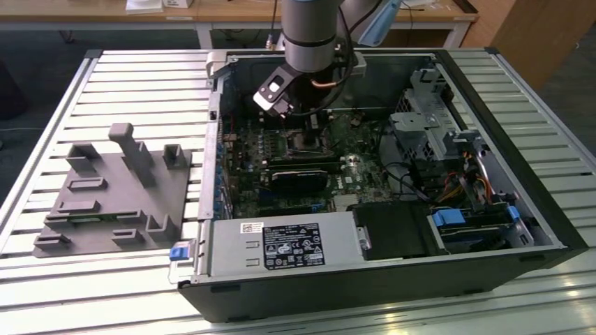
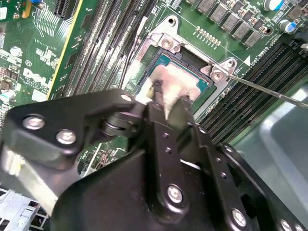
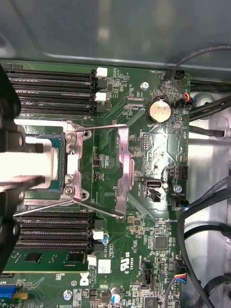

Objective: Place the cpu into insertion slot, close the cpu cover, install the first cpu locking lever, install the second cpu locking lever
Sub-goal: 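Place the cpu into insertion slot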

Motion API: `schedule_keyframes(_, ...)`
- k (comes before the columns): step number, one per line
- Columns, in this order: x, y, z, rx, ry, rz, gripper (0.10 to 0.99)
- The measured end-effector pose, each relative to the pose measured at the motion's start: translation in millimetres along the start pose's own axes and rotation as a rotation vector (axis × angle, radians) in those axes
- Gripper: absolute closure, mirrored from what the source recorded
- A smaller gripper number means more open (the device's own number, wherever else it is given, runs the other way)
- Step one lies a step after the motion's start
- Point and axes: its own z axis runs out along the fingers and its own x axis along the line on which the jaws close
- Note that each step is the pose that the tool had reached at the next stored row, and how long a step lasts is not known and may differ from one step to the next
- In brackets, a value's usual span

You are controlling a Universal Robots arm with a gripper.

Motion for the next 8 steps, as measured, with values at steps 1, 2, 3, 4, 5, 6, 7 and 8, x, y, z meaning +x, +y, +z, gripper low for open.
schedule_keyframes(1, 0.0, 0.0, -0.3, 0.000, 0.0000, 0.000, 0.792)
schedule_keyframes(2, 0.0, 0.1, -0.7, 0.001, 0.0000, 0.000, 0.851)
schedule_keyframes(3, 0.0, 0.1, -0.9, 0.002, 0.0000, 0.000, 0.851)
schedule_keyframes(4, 0.0, 0.2, -1.2, 0.002, 0.0000, 0.000, 0.910)
schedule_keyframes(5, 0.0, 0.2, -1.5, 0.002, 0.0000, 0.000, 0.965)
schedule_keyframes(6, 0.0, 0.2, -1.8, 0.002, 0.0000, 0.000, 0.965)
schedule_keyframes(7, 0.0, 0.2, -2.0, 0.002, 0.0001, 0.000, 0.980)
schedule_keyframes(8, 0.0, 0.3, -2.1, 0.002, 0.0003, 0.000, 0.980)
